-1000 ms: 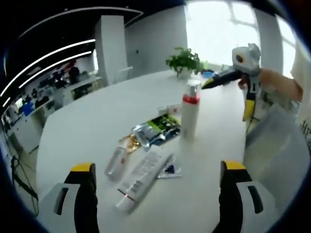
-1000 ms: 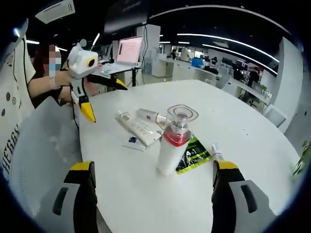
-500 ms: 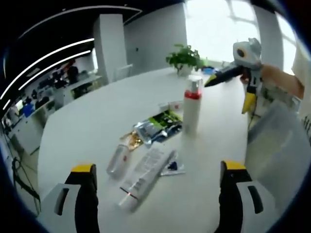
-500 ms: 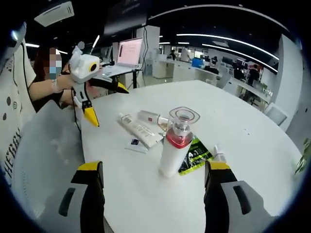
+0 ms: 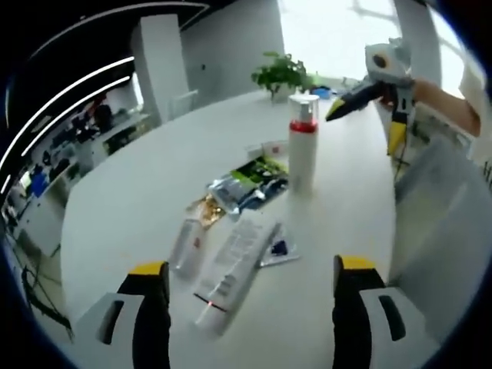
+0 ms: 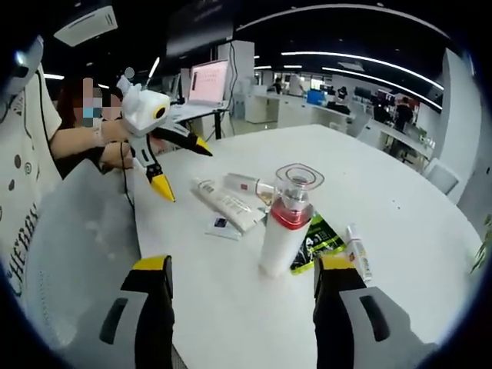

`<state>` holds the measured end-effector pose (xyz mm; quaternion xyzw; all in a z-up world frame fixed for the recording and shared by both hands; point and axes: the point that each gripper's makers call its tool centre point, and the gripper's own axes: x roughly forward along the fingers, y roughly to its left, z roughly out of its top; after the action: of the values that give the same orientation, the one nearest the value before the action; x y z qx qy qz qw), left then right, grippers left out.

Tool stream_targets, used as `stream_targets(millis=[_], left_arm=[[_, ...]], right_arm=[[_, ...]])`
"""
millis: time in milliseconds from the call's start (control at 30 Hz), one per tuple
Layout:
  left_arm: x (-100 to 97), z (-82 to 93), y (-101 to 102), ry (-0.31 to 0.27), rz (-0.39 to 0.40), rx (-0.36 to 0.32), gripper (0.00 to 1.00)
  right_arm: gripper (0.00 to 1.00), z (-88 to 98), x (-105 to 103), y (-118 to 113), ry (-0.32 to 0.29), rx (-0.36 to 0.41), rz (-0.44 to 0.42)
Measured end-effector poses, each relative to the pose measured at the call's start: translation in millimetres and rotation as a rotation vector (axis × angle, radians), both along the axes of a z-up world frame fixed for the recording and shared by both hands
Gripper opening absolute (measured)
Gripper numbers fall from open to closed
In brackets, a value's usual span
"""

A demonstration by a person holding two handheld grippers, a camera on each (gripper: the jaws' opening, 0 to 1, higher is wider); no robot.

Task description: Arrange the skincare products in the storage area until every visible bottle or jar stands upright without overlapping.

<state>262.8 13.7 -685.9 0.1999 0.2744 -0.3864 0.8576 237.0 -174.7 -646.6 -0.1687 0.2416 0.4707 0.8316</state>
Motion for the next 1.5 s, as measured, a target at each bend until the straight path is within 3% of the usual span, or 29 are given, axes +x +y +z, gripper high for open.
stream_targets(millis=[233,433,767,1233,1500], left_arm=[[11.1,-21.3,2.3,0.014,-0.062,0.092,0.63],[22.2,-30.0,2.7,0.031,-0.08,0.112,0.55],[38.7,-44.9,-3.8,0.038,-0.134,0.185,0.48],[45.7,-64.2,-13.0,0.075,-0.181,0.253,0.42],[46.4,-69.6,-13.1,0.1,-0.204,0.27,0.4]], right_arm=[[0.67,-0.5,0.3,-0.9,0.004,0.003,-0.001],[0.61,-1.8,-1.8,-1.6,0.013,0.006,-0.007],[0.54,-3.8,-1.4,-2.4,0.017,0.014,-0.016],[0.61,-12.5,-3.0,-6.1,0.069,0.029,-0.049],[0.59,-13.3,-5.4,-3.1,0.083,0.052,-0.059]])
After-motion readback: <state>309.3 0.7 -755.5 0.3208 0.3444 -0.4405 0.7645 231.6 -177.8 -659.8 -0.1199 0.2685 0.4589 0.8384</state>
